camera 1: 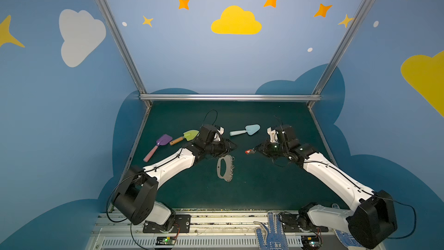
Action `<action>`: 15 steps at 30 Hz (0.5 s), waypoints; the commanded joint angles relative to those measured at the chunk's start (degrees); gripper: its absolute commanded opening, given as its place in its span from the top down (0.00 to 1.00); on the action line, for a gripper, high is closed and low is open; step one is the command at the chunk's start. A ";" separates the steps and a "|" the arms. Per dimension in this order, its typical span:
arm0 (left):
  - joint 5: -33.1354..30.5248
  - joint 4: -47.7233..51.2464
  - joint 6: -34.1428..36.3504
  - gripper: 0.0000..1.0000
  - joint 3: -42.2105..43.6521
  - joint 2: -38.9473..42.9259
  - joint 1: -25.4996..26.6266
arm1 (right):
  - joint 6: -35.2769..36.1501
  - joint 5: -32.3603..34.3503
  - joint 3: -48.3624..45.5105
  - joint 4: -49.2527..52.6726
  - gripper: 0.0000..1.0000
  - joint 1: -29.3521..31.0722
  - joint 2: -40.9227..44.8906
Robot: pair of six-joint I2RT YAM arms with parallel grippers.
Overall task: Put the keys on the keyring
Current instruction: 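Carry the key toward the left gripper while the left gripper approaches it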
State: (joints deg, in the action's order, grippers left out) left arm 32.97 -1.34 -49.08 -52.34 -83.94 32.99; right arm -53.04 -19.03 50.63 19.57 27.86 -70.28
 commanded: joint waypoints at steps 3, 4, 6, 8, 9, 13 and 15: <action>3.51 -5.69 -1.98 0.58 -0.90 1.02 0.49 | -16.14 -6.91 -4.07 -10.19 1.00 -2.25 -1.92; 3.83 -6.92 -2.55 0.58 -0.71 0.74 0.68 | -18.10 -7.31 -4.86 -12.27 1.00 -2.18 -2.15; 4.51 -8.68 -3.51 0.58 -0.83 -0.14 1.06 | -21.41 -7.67 -6.17 -15.20 1.00 -2.09 -2.49; 5.32 -10.33 -4.74 0.58 -1.19 -1.68 1.20 | -24.36 -7.78 -7.47 -18.42 1.00 -1.95 -2.59; 5.57 -11.59 -5.79 0.58 -1.12 -2.31 1.20 | -25.27 -7.74 -7.93 -19.65 1.00 -1.82 -2.59; 6.64 -16.90 -10.08 0.58 -0.84 -5.27 1.24 | -28.57 -6.83 -9.73 -23.79 1.00 -1.29 -1.93; 7.19 -19.34 -11.88 0.58 -0.67 -6.34 1.30 | -29.35 -6.57 -10.15 -24.89 1.00 -1.06 -1.71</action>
State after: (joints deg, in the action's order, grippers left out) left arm 38.50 -14.96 -57.43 -52.38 -89.06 34.17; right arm -78.59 -25.58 41.08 -0.30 26.37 -72.84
